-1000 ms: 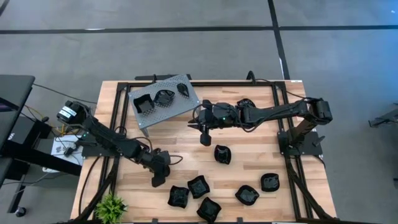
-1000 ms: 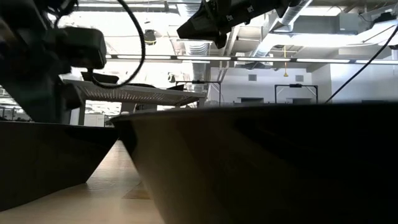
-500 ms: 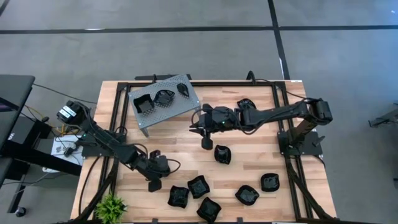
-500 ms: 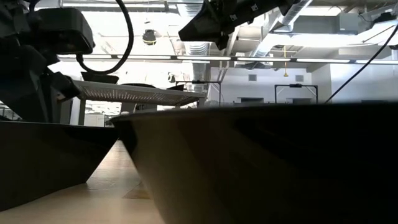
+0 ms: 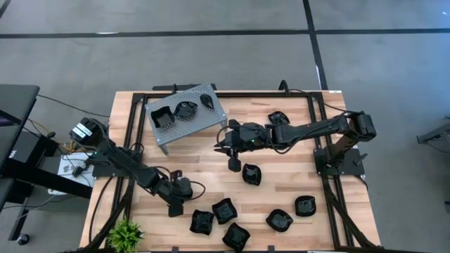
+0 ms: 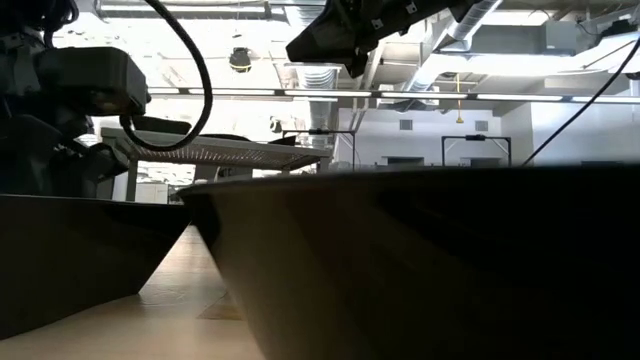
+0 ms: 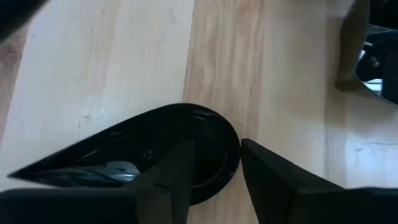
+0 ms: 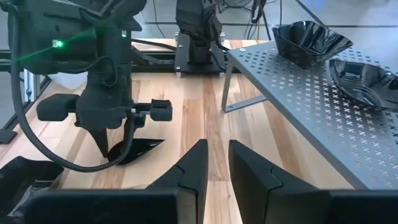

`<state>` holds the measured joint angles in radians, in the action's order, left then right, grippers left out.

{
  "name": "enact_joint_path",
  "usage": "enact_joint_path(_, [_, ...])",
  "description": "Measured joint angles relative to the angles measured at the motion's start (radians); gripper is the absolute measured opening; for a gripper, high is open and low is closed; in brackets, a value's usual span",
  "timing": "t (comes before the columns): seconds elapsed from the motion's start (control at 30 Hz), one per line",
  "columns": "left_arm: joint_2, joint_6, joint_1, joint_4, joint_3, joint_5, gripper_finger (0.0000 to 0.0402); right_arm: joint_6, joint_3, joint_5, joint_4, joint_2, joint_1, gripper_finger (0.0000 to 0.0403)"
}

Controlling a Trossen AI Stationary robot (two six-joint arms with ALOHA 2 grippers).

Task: Pick & Place Mini shaped plates
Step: Stack the black drop shaped plate on top of the black drop shaped plate on the shelf

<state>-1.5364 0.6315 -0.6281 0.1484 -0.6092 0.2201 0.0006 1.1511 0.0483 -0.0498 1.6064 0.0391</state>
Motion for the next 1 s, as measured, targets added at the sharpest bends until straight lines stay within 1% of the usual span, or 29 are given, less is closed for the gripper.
enact_joint_path(0.1, [-0.015,0.000,0.000,-0.007,-0.002,0.016,0.0134,0.000,0.000,0.000,0.000,0.000,0.000,0.0059])
enact_joint_path(0.17, [-0.016,-0.004,0.000,-0.006,-0.002,0.016,0.0126,0.000,0.000,0.000,-0.001,0.000,0.000,0.0059])
enact_joint_path(0.3, [-0.017,-0.008,-0.009,-0.007,-0.002,0.008,0.0100,0.000,0.000,0.000,-0.001,0.000,0.000,0.0059])
enact_joint_path(0.47, [-0.018,-0.095,-0.046,-0.001,-0.001,0.001,0.0065,0.000,0.000,0.000,-0.001,0.000,0.000,0.0059])
enact_joint_path(0.57, [-0.018,-0.111,-0.062,-0.001,-0.001,-0.009,0.0046,0.000,0.000,0.000,-0.001,0.000,0.000,0.0059])
enact_joint_path(0.67, [-0.001,-0.112,-0.081,0.011,0.001,-0.060,0.0033,0.000,0.000,0.000,-0.001,0.000,0.000,0.0059])
enact_joint_path(0.8, [0.064,-0.103,-0.109,0.032,0.006,-0.130,0.0027,0.000,0.000,0.000,-0.002,0.000,0.000,0.0059])
enact_joint_path(0.87, [0.109,-0.094,-0.125,0.031,0.004,-0.138,0.0028,0.000,0.000,0.000,-0.002,0.000,0.000,0.0059])
enact_joint_path(1.0, [0.170,-0.062,-0.151,0.092,0.004,-0.135,0.0043,0.000,0.000,0.000,-0.002,0.000,0.000,0.0059])
